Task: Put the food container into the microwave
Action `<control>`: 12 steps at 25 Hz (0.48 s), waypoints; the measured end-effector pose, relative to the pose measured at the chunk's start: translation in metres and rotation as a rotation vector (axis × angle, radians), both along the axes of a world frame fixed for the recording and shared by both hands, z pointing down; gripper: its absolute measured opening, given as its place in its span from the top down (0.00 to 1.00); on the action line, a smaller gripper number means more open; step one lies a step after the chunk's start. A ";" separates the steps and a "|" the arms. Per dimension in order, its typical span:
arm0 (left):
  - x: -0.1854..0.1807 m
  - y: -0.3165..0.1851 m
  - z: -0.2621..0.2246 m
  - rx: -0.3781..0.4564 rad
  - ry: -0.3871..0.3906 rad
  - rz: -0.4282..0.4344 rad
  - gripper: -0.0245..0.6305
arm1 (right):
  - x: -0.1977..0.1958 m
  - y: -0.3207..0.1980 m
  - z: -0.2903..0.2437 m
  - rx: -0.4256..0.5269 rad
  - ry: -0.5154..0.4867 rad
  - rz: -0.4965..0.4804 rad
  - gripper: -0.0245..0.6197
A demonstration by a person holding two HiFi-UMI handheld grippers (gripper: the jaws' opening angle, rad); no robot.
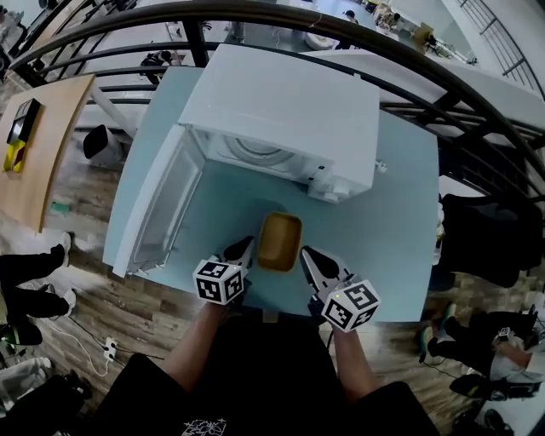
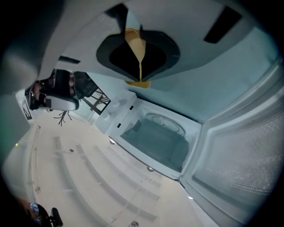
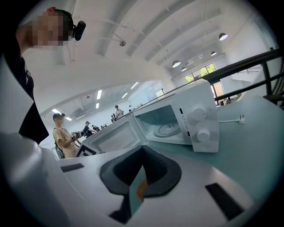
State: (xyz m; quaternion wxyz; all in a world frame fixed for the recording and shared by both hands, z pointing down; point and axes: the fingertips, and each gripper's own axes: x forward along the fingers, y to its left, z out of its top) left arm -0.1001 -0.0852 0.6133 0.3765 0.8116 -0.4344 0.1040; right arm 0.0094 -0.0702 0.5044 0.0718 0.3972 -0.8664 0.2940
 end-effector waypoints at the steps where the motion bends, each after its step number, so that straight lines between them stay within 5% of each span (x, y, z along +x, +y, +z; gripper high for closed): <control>1: 0.002 0.001 0.003 -0.006 0.001 0.007 0.95 | 0.001 0.000 0.001 -0.002 0.001 0.002 0.95; 12: 0.012 0.003 0.031 -0.063 0.001 0.023 0.93 | 0.015 -0.002 0.019 -0.032 0.008 0.022 0.95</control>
